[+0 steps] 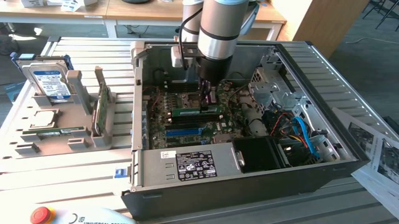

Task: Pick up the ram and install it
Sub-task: 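Insert the ram into the slot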

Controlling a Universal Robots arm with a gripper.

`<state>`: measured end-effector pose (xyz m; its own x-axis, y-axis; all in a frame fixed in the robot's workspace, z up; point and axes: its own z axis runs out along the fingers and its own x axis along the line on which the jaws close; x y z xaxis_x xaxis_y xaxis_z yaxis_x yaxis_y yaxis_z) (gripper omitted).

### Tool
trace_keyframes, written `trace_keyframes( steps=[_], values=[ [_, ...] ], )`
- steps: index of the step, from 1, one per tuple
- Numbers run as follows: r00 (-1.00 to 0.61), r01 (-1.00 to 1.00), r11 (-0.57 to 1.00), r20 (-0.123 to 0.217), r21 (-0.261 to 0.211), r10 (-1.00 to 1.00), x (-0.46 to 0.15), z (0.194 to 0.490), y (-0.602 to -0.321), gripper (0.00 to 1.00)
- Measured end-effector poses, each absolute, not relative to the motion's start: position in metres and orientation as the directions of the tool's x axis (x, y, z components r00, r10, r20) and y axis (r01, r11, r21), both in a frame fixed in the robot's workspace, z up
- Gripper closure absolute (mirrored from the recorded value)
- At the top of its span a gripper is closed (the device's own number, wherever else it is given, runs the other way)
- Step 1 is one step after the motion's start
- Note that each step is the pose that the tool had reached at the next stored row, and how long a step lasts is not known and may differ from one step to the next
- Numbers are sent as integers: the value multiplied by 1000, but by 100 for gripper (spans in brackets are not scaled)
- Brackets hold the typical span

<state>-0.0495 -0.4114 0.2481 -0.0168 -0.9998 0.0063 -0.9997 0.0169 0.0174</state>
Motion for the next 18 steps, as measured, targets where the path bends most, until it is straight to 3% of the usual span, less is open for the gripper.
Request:
trace_keyframes(
  steps=[18],
  values=[
    [-17, -1000, 17, 6, 17, -1000, -48, 248, -411, 88]
  ],
)
